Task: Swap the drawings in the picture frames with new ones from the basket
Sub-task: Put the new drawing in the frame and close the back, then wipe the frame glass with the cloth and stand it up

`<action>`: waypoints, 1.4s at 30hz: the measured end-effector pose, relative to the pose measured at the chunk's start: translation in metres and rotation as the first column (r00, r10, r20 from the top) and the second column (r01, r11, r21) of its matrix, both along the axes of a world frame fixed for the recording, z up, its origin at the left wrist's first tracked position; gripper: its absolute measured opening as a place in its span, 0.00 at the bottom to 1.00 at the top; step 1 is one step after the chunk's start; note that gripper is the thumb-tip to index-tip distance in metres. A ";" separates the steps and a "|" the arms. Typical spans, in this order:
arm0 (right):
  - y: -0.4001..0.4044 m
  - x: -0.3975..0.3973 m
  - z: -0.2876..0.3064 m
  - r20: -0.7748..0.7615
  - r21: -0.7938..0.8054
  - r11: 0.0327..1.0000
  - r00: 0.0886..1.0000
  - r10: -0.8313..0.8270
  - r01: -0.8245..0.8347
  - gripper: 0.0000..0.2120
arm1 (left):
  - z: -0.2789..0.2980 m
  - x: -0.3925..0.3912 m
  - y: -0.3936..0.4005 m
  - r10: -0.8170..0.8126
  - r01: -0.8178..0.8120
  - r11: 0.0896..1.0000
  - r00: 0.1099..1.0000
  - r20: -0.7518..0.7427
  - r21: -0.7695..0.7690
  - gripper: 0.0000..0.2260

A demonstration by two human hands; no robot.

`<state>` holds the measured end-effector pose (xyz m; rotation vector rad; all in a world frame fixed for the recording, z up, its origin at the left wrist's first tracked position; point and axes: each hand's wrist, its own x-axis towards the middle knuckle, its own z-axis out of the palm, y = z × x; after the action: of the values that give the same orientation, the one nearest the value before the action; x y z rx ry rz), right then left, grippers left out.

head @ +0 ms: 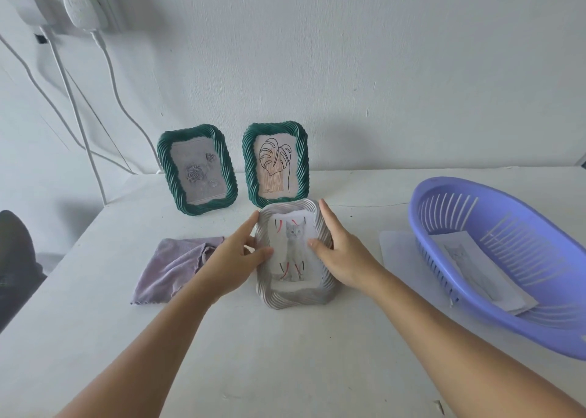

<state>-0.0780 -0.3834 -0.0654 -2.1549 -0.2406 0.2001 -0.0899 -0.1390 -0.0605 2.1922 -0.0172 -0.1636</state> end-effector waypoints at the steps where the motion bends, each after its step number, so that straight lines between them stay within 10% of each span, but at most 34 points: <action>1: -0.002 0.003 0.000 0.066 -0.158 0.987 0.998 0.015 -0.005 0.37 | -0.001 0.000 0.001 0.002 -0.004 0.996 1.000 0.022 0.089 0.34; 4: -0.004 0.009 -0.001 0.135 -0.503 0.864 0.989 0.059 0.017 0.38 | -0.005 -0.001 0.003 -0.025 0.006 0.961 0.998 0.064 0.278 0.32; 9: -0.009 0.006 -0.020 0.138 -0.639 0.769 0.988 0.073 0.032 0.36 | -0.013 -0.006 -0.006 -0.091 0.070 0.916 0.995 0.035 0.395 0.27; 21: -0.012 0.003 -0.033 0.177 -0.615 0.783 0.984 0.025 0.091 0.35 | 0.001 -0.016 -0.003 -0.097 0.068 0.919 0.994 0.055 0.388 0.28; 27: -0.013 0.004 -0.036 0.172 -0.604 0.792 0.985 0.019 0.091 0.35 | 0.020 -0.022 0.061 0.211 -0.342 0.853 0.918 0.337 0.396 0.19; 33: -0.011 0.005 -0.036 0.178 -0.623 0.775 0.984 0.012 0.103 0.34 | 0.013 -0.028 0.117 0.456 -0.375 0.681 0.889 0.036 0.629 0.27; 42: -0.012 0.004 -0.031 0.148 -0.586 0.806 0.989 0.001 0.086 0.35 | 0.014 -0.023 0.110 0.398 -0.410 0.843 0.911 0.111 0.347 0.31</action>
<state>-0.0739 -0.3952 -0.0961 -2.8059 -0.2299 0.1007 -0.1125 -0.0290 -0.0464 2.5105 0.4939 0.1228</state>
